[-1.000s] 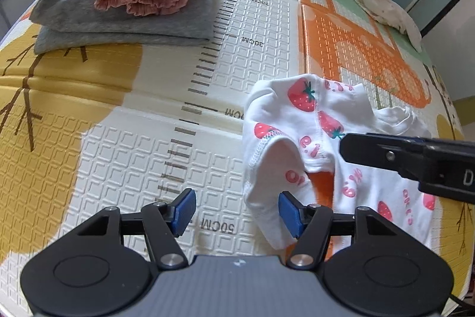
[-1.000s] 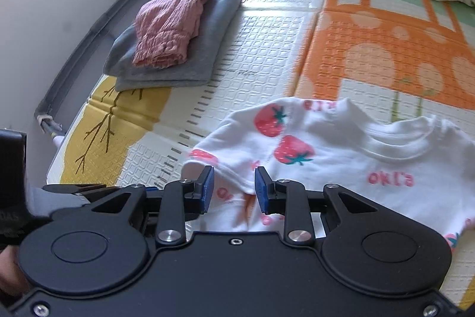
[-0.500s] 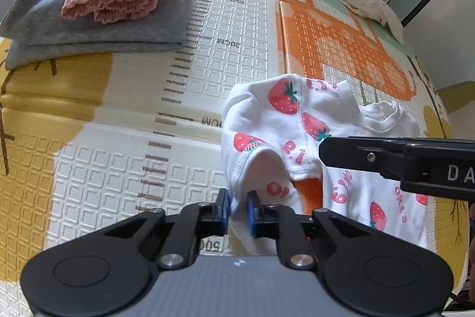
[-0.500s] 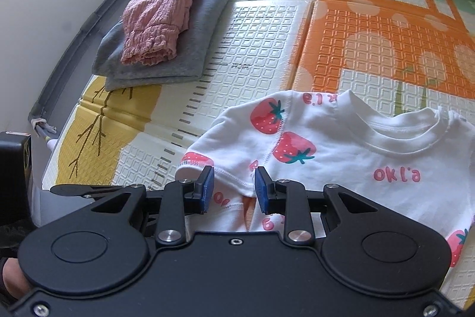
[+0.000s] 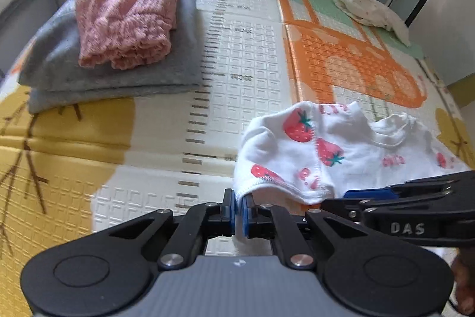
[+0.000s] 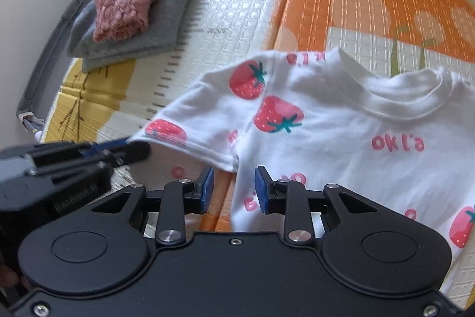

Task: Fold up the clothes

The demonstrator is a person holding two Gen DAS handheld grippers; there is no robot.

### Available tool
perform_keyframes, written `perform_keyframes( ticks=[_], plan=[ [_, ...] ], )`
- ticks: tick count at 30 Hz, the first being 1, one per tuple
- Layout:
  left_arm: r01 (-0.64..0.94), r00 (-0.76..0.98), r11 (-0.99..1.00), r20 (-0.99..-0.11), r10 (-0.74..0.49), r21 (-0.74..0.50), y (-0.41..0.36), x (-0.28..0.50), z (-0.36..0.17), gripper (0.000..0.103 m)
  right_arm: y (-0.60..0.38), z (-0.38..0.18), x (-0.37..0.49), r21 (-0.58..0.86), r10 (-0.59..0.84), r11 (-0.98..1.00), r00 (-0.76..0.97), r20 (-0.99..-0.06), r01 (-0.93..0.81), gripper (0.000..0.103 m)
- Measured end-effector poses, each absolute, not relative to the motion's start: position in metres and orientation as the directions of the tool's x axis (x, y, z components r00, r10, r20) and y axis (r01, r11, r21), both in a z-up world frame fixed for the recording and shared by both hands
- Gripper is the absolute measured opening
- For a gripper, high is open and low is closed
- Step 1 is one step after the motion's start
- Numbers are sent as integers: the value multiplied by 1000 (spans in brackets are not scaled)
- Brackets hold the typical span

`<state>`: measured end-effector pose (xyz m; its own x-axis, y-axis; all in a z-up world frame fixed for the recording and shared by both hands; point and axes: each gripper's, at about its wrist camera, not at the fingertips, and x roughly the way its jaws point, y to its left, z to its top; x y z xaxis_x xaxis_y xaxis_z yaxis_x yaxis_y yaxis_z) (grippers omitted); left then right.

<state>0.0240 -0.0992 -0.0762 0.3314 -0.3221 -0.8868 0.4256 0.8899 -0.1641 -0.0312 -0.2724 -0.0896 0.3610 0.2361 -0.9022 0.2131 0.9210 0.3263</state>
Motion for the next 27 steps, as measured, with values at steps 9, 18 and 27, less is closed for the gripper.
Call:
perform_keyframes(
  ticks=[9,18,27],
  plan=[
    [412,397,902,-865,-307,-131,-100,32,-65,6,-262,-89,-34,337,265,927,347,-900,164,29],
    [443,427,887,-838,-340,-134,-111,38,-46,6,-239,-96,-25,369,315,922,335,-888,113,29],
    [473,358,862,-853,-379,-183,-115,34,-52,9,-232,-105,-5,458,390,881,365,-846,121,29]
  ],
)
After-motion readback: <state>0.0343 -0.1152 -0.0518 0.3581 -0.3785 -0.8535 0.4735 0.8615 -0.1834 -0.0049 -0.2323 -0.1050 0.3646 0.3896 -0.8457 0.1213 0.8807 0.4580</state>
